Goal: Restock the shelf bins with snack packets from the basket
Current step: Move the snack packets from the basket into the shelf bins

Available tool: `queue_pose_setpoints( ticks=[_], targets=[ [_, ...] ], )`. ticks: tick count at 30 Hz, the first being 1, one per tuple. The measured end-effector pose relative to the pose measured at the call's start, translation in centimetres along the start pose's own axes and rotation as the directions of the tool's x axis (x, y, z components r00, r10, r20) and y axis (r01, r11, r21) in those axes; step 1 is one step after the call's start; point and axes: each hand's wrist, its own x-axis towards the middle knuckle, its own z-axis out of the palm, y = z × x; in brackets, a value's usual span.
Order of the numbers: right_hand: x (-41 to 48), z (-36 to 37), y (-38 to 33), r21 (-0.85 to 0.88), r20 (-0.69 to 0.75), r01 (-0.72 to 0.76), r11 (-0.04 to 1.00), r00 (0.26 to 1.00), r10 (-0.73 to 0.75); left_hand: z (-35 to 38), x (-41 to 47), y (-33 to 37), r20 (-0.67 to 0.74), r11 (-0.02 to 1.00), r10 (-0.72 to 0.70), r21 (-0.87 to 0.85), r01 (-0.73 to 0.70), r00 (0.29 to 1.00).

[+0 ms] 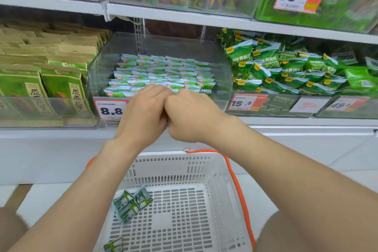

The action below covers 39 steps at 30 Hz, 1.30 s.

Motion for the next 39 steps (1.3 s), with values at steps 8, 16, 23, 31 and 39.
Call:
queue_pose_setpoints(
  ticks=[8,16,23,31,39],
  targets=[
    [-0.6,7.2,-1.1,0.042,0.527,0.146,0.988,0.837,-0.146,2.1,-8.6,-1.0,0.014,0.992,-0.043,0.117,0.041,0.999],
    [-2.4,14.5,-6.4,-0.031,0.725,0.388,0.921,0.643,-0.246,6.8,-23.7,-5.3,0.880,0.756,-0.456,0.305,0.580,0.132],
    [-2.8,17.4,-8.8,-0.015,0.762,0.527,0.850,0.556,-0.331,10.0,-32.4,-4.9,0.812,0.748,-0.530,0.583,0.318,-0.242],
    [-2.3,17.5,-8.7,-0.009,0.737,0.511,0.860,0.584,-0.339,10.6,-34.3,-6.1,0.832,0.816,-0.443,0.529,0.233,-0.334],
    [-2.2,17.4,-8.8,-0.003,0.737,0.495,0.869,0.589,-0.333,10.8,-34.2,-5.2,0.857,0.833,-0.452,0.504,0.226,-0.247]
  ],
)
